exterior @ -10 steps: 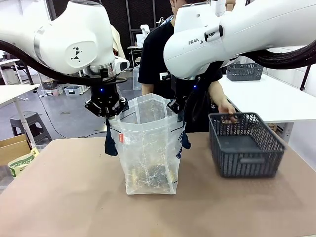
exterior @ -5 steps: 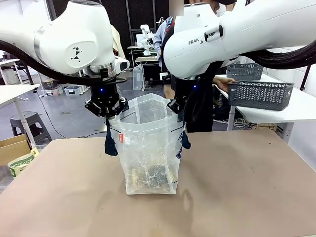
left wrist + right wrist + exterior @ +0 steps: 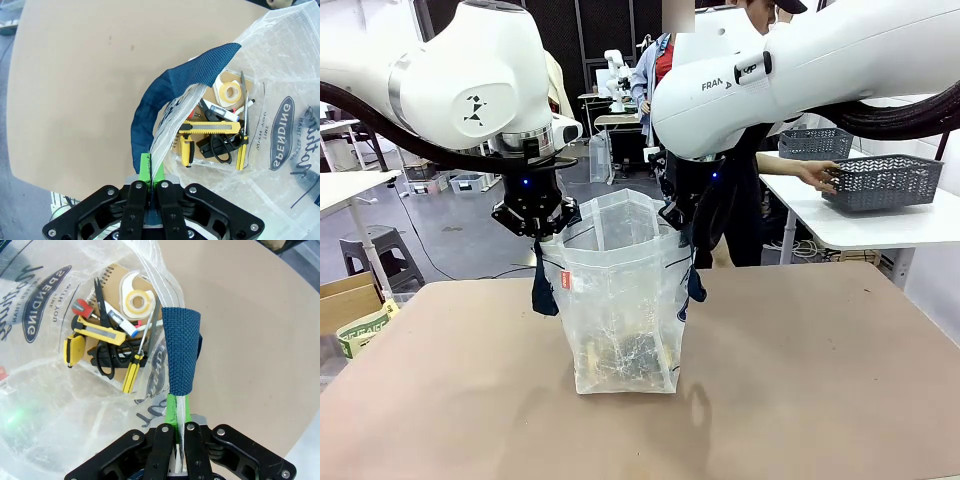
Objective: Transfer purchased items from the store into the shopping bag.
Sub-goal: Move the Reusable shopping bag to the right side of the table.
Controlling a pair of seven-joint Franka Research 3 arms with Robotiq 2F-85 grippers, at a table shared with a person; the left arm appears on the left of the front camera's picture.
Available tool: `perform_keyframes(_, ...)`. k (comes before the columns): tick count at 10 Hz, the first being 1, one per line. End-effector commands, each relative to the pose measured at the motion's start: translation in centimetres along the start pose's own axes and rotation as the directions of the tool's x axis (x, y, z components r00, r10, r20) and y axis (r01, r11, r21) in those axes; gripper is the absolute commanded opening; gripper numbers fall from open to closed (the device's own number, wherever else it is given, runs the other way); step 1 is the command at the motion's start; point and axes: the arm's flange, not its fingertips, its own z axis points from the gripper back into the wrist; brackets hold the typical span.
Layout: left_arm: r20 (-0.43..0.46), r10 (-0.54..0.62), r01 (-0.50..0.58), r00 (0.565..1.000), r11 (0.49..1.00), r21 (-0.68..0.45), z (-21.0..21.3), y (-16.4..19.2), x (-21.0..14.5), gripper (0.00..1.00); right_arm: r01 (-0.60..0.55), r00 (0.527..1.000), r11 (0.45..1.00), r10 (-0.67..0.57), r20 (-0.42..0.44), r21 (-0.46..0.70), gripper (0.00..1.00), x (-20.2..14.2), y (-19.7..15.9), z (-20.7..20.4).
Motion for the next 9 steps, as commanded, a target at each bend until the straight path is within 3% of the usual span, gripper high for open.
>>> perform_keyframes(1, 0.002, 0.003, -0.003, 1.000, 1.000, -0.001, 0.11, 0.13, 0.07, 0.00, 0.000, 1.000, 1.000, 0.000, 0.003, 0.000, 0.00, 0.07, -0.03, 0.09)
perform_keyframes(9, 0.000, 0.000, 0.000, 1.000, 1.000, 0.000, 0.00, 0.00, 0.00, 0.00, 0.000, 1.000, 1.000, 0.000, 0.000, 0.000, 0.00, 0.00, 0.00, 0.00)
